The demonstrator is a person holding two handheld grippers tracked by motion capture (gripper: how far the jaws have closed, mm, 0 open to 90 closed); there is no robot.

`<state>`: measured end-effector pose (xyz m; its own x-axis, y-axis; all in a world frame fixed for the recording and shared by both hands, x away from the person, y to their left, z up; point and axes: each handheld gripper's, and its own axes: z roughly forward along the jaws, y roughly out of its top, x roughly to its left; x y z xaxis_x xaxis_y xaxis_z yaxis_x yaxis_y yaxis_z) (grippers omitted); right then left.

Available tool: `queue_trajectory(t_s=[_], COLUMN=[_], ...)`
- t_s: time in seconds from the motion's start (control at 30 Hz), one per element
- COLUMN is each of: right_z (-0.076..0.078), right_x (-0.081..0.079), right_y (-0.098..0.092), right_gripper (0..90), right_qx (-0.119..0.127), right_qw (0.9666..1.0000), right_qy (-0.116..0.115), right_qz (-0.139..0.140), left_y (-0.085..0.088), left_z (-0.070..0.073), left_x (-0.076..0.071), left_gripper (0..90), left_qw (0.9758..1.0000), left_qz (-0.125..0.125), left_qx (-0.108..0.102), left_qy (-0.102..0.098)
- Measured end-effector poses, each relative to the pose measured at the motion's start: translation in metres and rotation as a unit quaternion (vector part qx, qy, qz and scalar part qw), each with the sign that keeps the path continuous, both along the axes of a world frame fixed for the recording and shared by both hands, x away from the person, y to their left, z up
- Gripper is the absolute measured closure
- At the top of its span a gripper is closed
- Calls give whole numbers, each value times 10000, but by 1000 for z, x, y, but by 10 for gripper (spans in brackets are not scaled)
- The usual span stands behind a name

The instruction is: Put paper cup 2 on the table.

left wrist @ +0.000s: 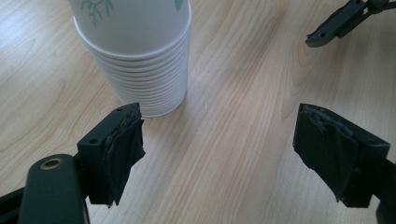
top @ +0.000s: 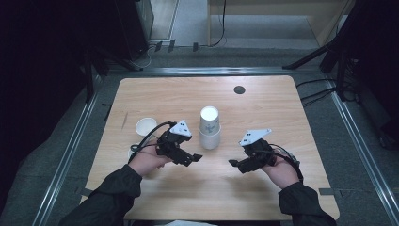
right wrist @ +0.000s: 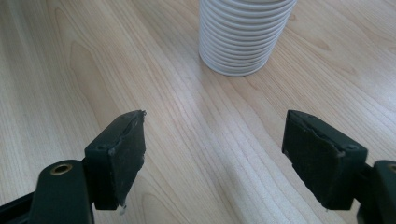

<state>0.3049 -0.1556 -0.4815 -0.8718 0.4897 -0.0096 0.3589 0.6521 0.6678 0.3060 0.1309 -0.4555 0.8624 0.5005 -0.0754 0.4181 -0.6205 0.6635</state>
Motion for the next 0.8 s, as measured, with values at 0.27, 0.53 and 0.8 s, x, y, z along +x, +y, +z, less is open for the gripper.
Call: queue_trajectory(t_s=[0.27,0.53,0.8], right_z=[0,-1,-1], right_x=[-1,-1,-1], right_y=[1,1,2], right_gripper=[215,215,215], right_qx=[30,14,-6], right_qw=[10000,10000,10000], right_qy=[42,30,24], right_qz=[-30,-5,16], left_y=[0,1,1], left_z=[-2,-3,-4], left_x=[1,1,1], left_gripper=[161,161,161], left_qw=[10000,9999,10000], left_qz=[-13,-29,-13], left_qx=[43,99,86], left_qy=[23,33,39])
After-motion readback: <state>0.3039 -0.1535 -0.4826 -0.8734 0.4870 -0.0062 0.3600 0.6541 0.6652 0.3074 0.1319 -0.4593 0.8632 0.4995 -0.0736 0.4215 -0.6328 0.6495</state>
